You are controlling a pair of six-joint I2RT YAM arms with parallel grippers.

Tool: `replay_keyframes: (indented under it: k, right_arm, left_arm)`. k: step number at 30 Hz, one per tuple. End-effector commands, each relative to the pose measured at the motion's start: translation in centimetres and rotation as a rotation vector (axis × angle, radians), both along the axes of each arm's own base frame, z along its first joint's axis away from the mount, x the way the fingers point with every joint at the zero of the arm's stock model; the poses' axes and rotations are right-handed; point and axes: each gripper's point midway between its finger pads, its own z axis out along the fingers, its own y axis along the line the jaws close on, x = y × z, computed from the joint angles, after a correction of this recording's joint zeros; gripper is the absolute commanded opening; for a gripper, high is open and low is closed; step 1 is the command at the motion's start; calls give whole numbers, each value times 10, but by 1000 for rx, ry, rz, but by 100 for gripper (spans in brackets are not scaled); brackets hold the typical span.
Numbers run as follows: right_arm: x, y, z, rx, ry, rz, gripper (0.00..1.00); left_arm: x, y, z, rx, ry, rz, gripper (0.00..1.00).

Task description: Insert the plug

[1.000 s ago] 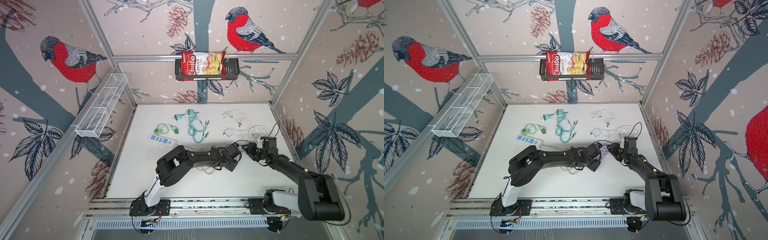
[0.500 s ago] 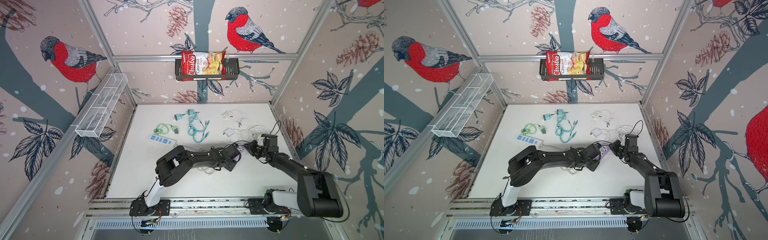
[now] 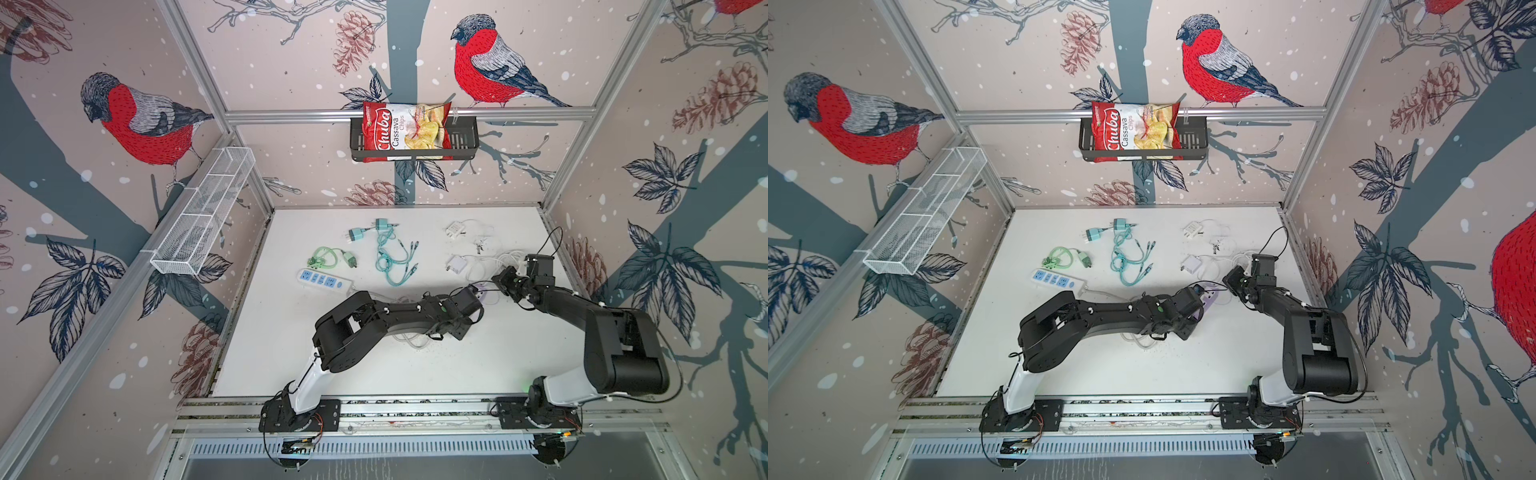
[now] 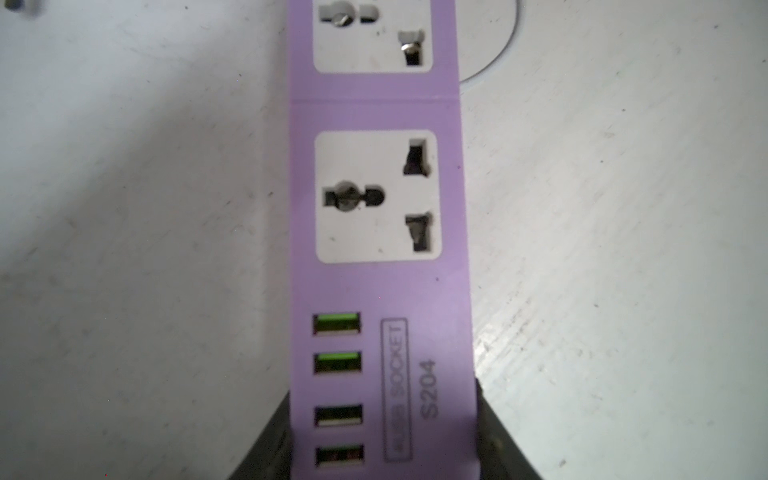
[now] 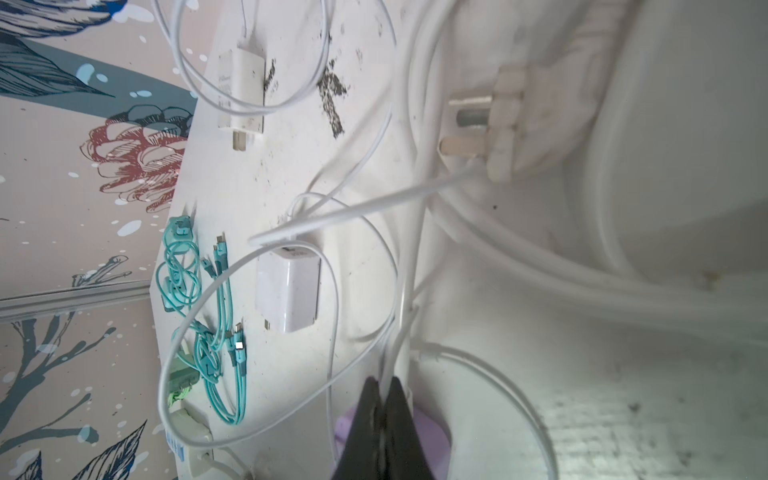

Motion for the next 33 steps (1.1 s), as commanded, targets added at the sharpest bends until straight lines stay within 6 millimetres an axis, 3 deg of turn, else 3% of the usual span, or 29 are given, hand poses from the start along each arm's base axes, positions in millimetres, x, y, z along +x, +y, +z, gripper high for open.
replay_keyframes:
  k: [1,13,19,22,26,27,33]
  right_arm:
    - [12,-7,14,-7,-62,-7,1]
    - [-13,-50,-4,-5,3,-98,2]
    - [-23,-57,-3,-17,19,-82,14]
    - [-24,-54,5,-29,8,-47,26]
    - [-28,-58,17,-67,-7,-37,44]
    - [-29,-60,19,-79,-8,-41,47]
    - [-36,-65,29,-130,-17,-53,51]
  left_arm:
    - [-3,18,-12,63,15,4,30]
    - [-10,64,-17,126,5,10,18]
    - [-17,78,-14,126,-2,1,19]
    - [-17,77,-12,118,-5,1,23]
    - [-14,69,-7,99,-10,0,37]
    - [-13,67,-5,95,-14,0,44]
    - [-8,58,25,42,-43,2,66]
